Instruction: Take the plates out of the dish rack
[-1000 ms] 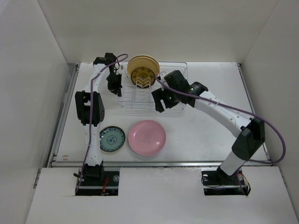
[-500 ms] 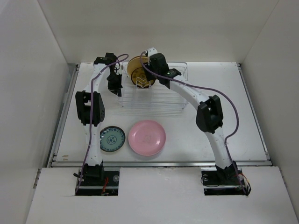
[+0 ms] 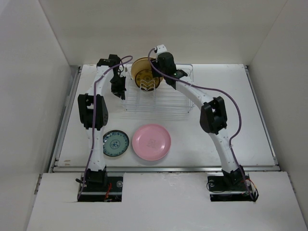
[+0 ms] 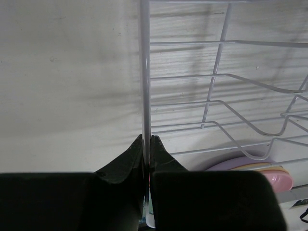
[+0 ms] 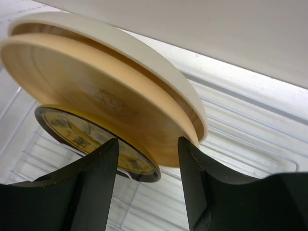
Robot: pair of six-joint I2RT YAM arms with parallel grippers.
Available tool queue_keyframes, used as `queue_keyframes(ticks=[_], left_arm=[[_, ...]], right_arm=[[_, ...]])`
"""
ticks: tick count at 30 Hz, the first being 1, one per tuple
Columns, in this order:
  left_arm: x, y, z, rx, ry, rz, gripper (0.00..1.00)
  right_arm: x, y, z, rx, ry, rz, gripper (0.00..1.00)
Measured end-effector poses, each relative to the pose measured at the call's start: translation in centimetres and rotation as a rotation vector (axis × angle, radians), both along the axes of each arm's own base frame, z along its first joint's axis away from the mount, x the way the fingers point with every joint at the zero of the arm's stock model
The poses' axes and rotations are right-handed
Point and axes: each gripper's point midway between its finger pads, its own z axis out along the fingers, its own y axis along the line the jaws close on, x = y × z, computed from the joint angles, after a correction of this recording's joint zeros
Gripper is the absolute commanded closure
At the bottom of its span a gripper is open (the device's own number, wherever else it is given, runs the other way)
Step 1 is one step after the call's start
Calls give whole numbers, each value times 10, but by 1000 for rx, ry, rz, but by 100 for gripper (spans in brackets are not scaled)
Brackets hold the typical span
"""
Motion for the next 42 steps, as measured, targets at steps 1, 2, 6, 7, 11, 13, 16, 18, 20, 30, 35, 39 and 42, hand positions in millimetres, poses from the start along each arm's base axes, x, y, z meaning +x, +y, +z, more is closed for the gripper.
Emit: queue_keyframes(ticks=[1, 2, 6, 7, 11, 13, 16, 18, 20, 30, 35, 39, 42], left_arm=[[0, 0, 0, 0, 0, -2, 100], [0, 0, 0, 0, 0, -3, 100], [0, 0, 0, 0, 0, -5, 100], [0, 0, 0, 0, 0, -6, 100], [0, 0, 0, 1, -1, -8, 100], [0, 1, 0, 4, -4, -11, 100], [4, 2, 0, 3, -19, -11, 100], [5, 2, 0, 4, -22, -15, 100], [5, 2, 0, 3, -21, -16, 100], [0, -3, 0, -6, -6, -23, 100], [-3, -9, 0, -6, 0, -52, 100], [-3, -12, 0, -7, -1, -59, 95], [-3, -12, 0, -7, 1, -45, 100]], right_arm=[[1, 2, 2, 10, -7, 5, 42], [3, 5, 3, 18, -14, 12, 42], [5, 13, -10, 30, -5, 45, 49], [5, 15, -16, 32, 3, 53, 51], [6, 22, -42, 36, 43, 79, 59], [10, 21, -45, 46, 52, 80, 83], [10, 33, -33, 128, 48, 156, 98], [8, 38, -33, 135, 45, 168, 100], [7, 38, -37, 135, 46, 169, 100], [-7, 25, -27, 48, 26, 197, 100], [-19, 4, -15, -47, 3, 183, 100], [-23, -7, -1, -118, -30, 145, 100], [-26, -10, 9, -157, -52, 132, 100]])
